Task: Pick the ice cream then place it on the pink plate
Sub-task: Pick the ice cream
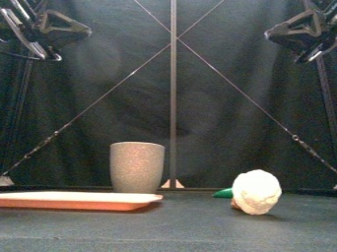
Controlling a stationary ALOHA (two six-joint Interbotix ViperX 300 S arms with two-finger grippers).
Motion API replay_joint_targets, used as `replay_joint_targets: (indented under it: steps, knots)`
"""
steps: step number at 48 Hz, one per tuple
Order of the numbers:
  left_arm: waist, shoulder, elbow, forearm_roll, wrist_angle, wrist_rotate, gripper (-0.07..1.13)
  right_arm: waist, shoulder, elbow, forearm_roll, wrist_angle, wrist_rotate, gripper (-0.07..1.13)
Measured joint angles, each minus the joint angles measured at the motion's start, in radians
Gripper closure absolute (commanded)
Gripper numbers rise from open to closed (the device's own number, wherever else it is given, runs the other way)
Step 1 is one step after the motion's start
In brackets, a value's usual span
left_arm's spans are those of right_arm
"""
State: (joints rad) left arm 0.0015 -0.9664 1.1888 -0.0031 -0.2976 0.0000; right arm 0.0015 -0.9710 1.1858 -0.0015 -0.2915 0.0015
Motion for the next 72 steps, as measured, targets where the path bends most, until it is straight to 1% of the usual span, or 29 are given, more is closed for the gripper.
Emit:
replay_joint_targets:
  steps: [7, 14, 19, 23, 24, 28, 34, 39, 41, 52, 61, 72]
  knots:
    - [0.029, -0.002, 0.009, 0.0, 0.002, 0.002, 1.08, 0.0, 0.054, -0.002, -0.002, 0.038, 0.003, 1.01]
    - [0.038, -0.003, 0.009, 0.002, 0.002, 0.002, 1.08, 0.029, 0.195, -0.037, -0.011, 0.147, 0.003, 0.98]
    - [0.038, -0.005, 0.009, 0.0, 0.002, 0.002, 1.08, 0.058, 0.305, -0.081, -0.023, 0.209, 0.003, 0.91]
    - [0.038, -0.005, 0.011, 0.002, 0.002, 0.002, 1.08, 0.083, 0.39, -0.121, -0.031, 0.244, 0.003, 0.77]
    - [0.038, -0.005, 0.012, 0.0, 0.002, 0.002, 1.08, 0.087, 0.405, -0.127, -0.031, 0.25, 0.008, 0.7]
    - [0.038, -0.005, 0.012, 0.002, 0.003, 0.002, 1.08, 0.107, 0.465, -0.147, -0.018, 0.255, 0.012, 0.51]
    - [0.037, -0.005, 0.015, 0.002, 0.003, 0.003, 1.08, 0.15, 0.552, -0.158, 0.025, 0.25, 0.04, 0.22]
    - [0.038, -0.005, 0.015, 0.003, 0.003, 0.003, 1.08, 0.184, 0.629, -0.173, 0.041, 0.224, 0.041, 0.05]
    - [0.038, -0.005, 0.017, 0.002, 0.003, 0.002, 1.08, 0.196, 0.663, -0.184, 0.04, 0.212, 0.04, 0.04]
    - [0.038, -0.005, 0.017, 0.003, 0.003, 0.003, 1.08, 0.245, 0.816, -0.268, 0.025, 0.187, 0.038, 0.04]
    - [0.037, -0.005, 0.017, 0.003, 0.003, 0.003, 1.08, 0.247, 0.948, -0.341, -0.009, 0.189, 0.037, 0.04]
    - [0.038, -0.006, 0.018, 0.003, 0.003, 0.003, 1.08, 0.247, 1.031, -0.387, -0.017, 0.272, 0.037, 0.04]
